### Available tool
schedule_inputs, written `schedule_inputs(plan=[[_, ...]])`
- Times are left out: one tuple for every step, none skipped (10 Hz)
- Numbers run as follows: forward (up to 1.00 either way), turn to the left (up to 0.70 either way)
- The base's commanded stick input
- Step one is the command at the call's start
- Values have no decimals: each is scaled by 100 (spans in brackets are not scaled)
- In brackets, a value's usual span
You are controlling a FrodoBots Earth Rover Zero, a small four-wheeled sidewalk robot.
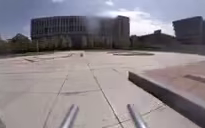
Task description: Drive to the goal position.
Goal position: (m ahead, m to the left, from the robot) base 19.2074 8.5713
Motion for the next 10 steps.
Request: schedule_inputs(plan=[[70,0],[70,0],[70,0],[70,0],[70,0],[70,0],[70,0],[70,0],[70,0],[70,0]])
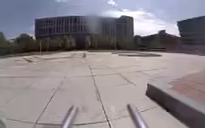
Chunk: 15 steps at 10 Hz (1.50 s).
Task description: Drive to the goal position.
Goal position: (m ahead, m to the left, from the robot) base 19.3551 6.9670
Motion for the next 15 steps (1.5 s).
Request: schedule_inputs(plan=[[70,0],[70,10],[70,26],[70,35],[70,35],[70,35],[70,35],[70,35],[70,35],[70,35],[70,35],[70,35],[70,35],[70,35],[70,35]])
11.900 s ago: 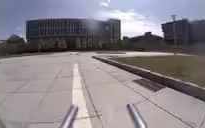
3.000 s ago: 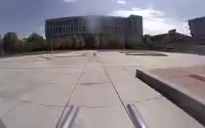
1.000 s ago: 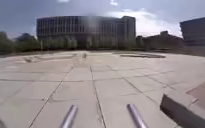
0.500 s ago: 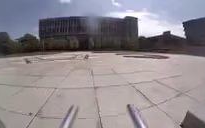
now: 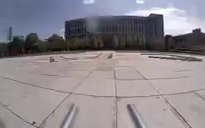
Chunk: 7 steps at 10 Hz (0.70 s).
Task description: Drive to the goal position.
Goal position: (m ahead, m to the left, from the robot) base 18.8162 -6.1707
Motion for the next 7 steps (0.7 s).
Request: schedule_inputs(plan=[[70,18],[70,-11],[70,-35],[70,-35],[70,-35],[70,-35],[70,-35]])
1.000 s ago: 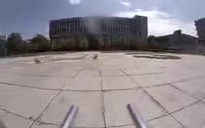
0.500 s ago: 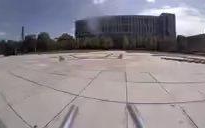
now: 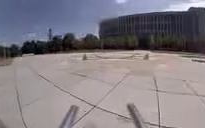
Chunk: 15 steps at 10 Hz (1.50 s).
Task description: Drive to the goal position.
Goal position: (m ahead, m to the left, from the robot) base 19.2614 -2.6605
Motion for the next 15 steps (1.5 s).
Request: schedule_inputs(plan=[[70,-35],[70,-35],[70,-35],[70,-35],[70,-35],[70,-35],[70,-35],[70,-35],[70,-35],[70,-35],[70,-35],[70,-35],[70,-35],[70,-35],[70,-35]])
